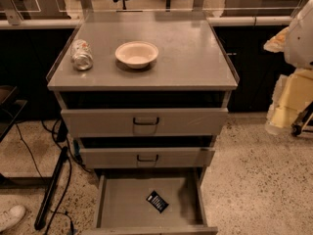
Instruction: Pick rxbar blueberry from bottom drawer and place on counter
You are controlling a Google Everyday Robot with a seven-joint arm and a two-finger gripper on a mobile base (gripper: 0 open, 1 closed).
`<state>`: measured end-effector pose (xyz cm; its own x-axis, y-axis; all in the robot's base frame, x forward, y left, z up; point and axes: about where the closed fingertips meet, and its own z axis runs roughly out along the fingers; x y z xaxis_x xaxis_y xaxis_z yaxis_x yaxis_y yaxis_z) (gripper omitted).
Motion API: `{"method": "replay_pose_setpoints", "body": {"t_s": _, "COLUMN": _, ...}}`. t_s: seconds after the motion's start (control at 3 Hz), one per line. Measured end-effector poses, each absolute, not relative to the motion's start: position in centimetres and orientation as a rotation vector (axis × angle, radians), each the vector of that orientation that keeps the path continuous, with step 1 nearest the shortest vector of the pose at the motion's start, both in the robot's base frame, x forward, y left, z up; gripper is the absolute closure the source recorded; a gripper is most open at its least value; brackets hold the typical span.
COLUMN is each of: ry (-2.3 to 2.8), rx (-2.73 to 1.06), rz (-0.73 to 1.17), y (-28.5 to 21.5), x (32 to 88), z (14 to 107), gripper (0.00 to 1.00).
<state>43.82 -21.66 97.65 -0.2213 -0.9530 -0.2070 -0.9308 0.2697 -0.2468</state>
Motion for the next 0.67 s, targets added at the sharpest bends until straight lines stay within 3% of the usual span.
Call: {"method": "replay_pose_setpoints", "body": {"t_s": 0.67, "ry": 2.312, "rx": -1.714, "rz": -0.060, "y": -20.4, "x": 42.8, "z": 91.1, "gripper": 0.00}}
